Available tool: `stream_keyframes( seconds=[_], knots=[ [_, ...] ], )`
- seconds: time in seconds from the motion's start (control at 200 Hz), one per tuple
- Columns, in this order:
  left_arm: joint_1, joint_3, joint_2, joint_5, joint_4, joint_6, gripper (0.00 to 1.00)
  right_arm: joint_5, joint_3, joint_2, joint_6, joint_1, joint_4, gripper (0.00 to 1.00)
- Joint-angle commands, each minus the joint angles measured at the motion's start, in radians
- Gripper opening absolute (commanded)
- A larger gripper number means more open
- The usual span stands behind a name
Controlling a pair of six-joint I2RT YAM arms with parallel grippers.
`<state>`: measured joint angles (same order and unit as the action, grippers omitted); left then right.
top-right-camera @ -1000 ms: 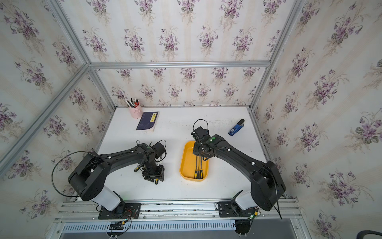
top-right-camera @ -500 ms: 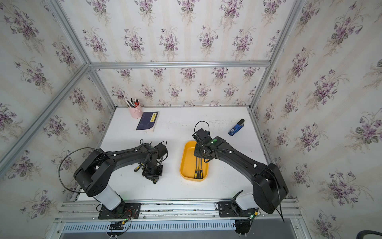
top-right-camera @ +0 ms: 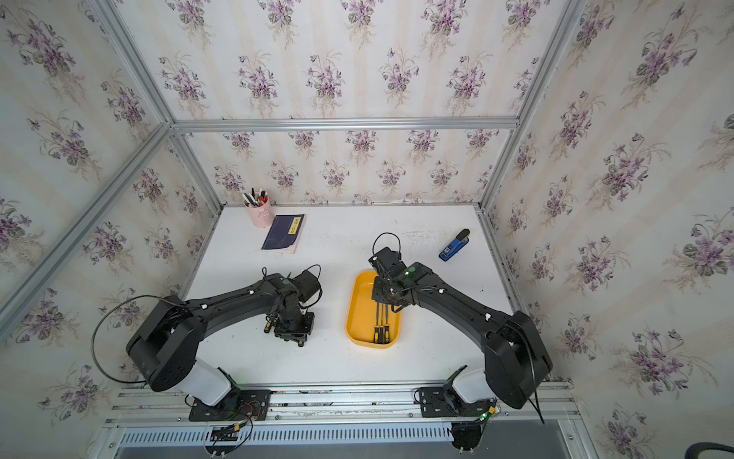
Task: Put the file tool into the storage box
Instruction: Pick up the file tool from the center of the board.
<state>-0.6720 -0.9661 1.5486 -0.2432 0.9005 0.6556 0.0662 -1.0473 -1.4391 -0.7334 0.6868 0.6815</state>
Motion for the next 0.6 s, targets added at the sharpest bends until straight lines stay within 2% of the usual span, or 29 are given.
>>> stream_keyframes(
  seconds=[0.0,0.08,0.225,0.33,0.42,0.594],
  knots=[
    [0.002,-0.050,-0.054,-0.051,0.062,-0.072,0.06,-0.009,-0.026,-0.002,0.005,-0.001,-0.001,0.24],
    [0.000,-0.098,-0.112,-0.109,0.084,-0.111,0.06,-0.056,-0.047,0.012,0.004,-0.010,-0.027,0.25],
    [0.002,-0.180,-0.189,-0.385,0.030,-0.154,0.05,-0.193,-0.045,0.074,-0.047,-0.043,-0.165,0.28],
    [0.000,-0.206,-0.205,-0.521,-0.067,-0.125,0.05,-0.259,-0.025,0.112,-0.106,-0.051,-0.270,0.28],
    [0.000,-0.219,-0.200,-0.581,-0.121,-0.118,0.04,-0.315,-0.028,0.114,-0.129,-0.051,-0.318,0.28],
    [-0.006,-0.245,-0.166,-0.626,-0.134,-0.133,0.03,-0.349,-0.025,0.099,-0.143,-0.036,-0.371,0.27]
  ],
)
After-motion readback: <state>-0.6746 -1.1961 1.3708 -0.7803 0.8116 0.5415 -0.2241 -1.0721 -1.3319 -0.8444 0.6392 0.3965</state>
